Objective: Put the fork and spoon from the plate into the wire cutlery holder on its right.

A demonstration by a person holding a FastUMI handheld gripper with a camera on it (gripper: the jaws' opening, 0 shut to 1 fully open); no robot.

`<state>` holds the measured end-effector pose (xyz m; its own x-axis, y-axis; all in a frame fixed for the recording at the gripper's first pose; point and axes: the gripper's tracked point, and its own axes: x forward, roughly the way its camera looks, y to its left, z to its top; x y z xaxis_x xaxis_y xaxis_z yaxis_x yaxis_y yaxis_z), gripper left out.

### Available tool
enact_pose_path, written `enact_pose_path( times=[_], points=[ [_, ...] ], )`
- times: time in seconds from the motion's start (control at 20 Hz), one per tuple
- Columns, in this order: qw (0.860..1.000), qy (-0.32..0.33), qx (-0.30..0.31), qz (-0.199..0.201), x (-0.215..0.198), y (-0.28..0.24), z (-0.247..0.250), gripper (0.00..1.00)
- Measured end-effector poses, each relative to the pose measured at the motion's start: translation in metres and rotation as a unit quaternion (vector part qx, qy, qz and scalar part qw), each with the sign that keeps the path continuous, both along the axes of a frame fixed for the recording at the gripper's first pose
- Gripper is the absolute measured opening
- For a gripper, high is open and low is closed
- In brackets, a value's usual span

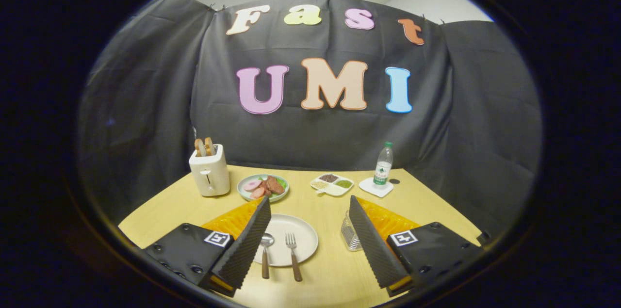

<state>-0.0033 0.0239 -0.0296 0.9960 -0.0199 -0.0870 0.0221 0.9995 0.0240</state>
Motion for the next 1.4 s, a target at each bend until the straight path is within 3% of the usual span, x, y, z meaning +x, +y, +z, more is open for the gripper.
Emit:
enact_pose_path(
  times=[0.3, 0.45, 0.65, 0.95, 1.2, 1.4],
  points=[
    [0.996, 0.054, -0.045, 0.047, 0.003, 0.010, -0.025, 1.00],
    [0.991, 0.099, -0.036, 0.080, 0.005, 0.023, -0.050, 1.00],
    [0.982, 0.165, -0.002, 0.093, 0.019, 0.026, -0.085, 1.00],
    [0.954, 0.277, -0.006, 0.118, 0.041, 0.023, -0.138, 1.00],
    [0.914, 0.377, -0.023, 0.147, 0.038, 0.023, -0.175, 1.00],
    [0.893, 0.424, -0.032, 0.147, 0.041, 0.022, -0.195, 1.00]
  ],
)
